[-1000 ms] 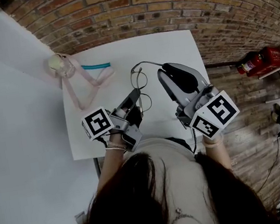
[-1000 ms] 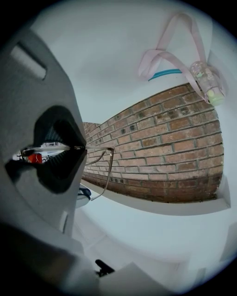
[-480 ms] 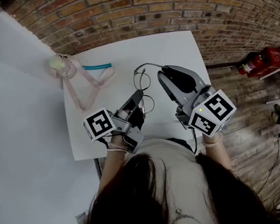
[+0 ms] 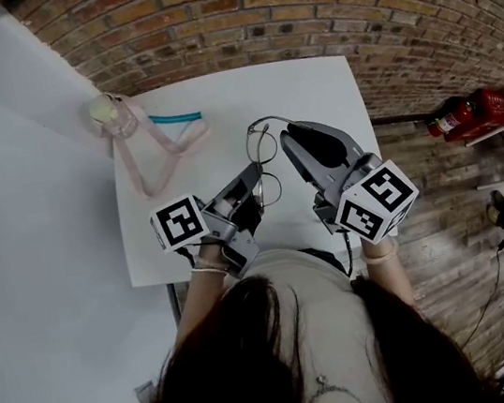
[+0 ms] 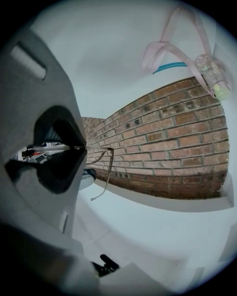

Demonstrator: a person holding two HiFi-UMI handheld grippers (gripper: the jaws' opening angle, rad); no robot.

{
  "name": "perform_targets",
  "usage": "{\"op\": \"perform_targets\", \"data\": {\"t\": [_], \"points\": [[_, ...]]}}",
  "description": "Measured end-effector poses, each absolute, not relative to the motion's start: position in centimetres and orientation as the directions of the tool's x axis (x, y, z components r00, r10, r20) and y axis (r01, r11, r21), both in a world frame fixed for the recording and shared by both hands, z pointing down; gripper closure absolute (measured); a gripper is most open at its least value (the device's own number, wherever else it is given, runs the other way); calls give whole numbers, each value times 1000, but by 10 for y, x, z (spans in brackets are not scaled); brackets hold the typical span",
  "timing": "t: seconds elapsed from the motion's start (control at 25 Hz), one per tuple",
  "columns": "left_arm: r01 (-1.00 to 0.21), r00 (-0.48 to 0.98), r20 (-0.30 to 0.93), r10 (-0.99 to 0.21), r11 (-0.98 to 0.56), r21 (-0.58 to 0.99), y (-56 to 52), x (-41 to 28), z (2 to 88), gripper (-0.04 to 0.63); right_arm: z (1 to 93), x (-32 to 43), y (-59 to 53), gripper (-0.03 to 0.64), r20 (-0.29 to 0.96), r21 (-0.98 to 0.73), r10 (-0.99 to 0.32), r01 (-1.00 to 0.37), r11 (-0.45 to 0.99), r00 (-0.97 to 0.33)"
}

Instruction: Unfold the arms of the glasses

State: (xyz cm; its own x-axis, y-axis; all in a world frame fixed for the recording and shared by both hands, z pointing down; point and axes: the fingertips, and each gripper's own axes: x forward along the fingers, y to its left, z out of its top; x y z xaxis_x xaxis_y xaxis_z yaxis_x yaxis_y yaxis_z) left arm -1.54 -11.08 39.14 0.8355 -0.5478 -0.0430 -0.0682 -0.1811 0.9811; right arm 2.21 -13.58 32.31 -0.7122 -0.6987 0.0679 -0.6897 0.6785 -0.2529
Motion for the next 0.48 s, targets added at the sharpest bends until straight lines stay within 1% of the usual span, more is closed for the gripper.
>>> {"op": "perform_targets", "data": {"t": [0.48], "points": [[-39, 867, -70, -493, -207, 978, -104, -6, 382, 571, 341, 23, -145, 557, 109, -278, -697, -695, 663, -708]]}}
